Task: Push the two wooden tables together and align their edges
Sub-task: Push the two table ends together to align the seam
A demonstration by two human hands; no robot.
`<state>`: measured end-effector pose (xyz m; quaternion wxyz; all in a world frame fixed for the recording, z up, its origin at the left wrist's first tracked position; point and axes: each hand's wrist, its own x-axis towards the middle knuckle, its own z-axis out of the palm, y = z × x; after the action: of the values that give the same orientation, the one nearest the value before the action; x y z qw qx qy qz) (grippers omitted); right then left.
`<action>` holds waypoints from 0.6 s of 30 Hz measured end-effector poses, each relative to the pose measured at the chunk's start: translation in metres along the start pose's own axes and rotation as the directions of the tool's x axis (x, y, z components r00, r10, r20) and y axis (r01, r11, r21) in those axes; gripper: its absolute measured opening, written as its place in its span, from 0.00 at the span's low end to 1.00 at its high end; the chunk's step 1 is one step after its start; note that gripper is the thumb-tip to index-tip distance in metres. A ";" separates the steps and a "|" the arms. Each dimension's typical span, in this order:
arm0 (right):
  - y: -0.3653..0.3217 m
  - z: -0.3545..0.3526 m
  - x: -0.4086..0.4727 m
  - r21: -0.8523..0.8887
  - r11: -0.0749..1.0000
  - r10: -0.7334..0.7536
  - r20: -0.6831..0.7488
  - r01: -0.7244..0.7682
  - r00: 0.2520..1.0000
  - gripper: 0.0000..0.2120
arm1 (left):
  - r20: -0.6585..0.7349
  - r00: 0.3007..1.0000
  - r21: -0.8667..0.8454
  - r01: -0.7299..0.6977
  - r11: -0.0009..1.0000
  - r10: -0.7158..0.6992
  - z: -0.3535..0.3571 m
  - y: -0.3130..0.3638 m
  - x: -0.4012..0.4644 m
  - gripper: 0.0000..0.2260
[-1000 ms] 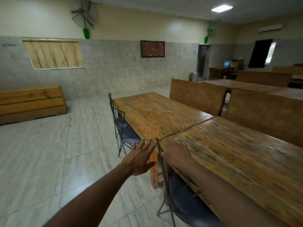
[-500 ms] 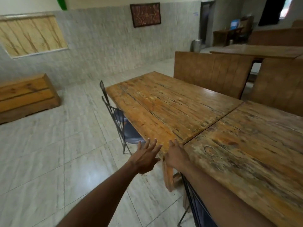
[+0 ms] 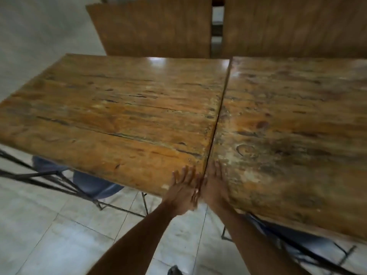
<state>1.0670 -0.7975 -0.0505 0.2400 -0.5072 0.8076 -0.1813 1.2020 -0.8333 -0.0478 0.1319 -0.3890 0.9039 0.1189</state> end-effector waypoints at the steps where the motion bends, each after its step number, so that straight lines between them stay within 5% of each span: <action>1: 0.004 0.006 0.005 -0.002 0.999 0.036 -0.034 -0.036 0.999 0.28 | 0.005 0.999 0.003 -0.041 0.999 0.041 0.008 -0.008 0.004 0.29; 11: 0.028 0.028 0.005 -0.246 0.969 -0.080 -0.229 0.021 0.970 0.25 | -0.316 0.941 -0.010 -0.132 0.991 0.122 0.052 -0.029 0.016 0.26; 18: 0.031 0.034 0.009 -0.250 0.968 -0.102 -0.279 0.030 0.955 0.25 | -0.330 0.933 -0.036 -0.168 0.985 0.147 0.050 -0.032 0.022 0.25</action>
<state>1.0608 -0.7944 -0.0966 0.0491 -0.5275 0.8326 -0.1614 1.2180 -0.8532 -0.1051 -0.0417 -0.3336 0.9373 0.0921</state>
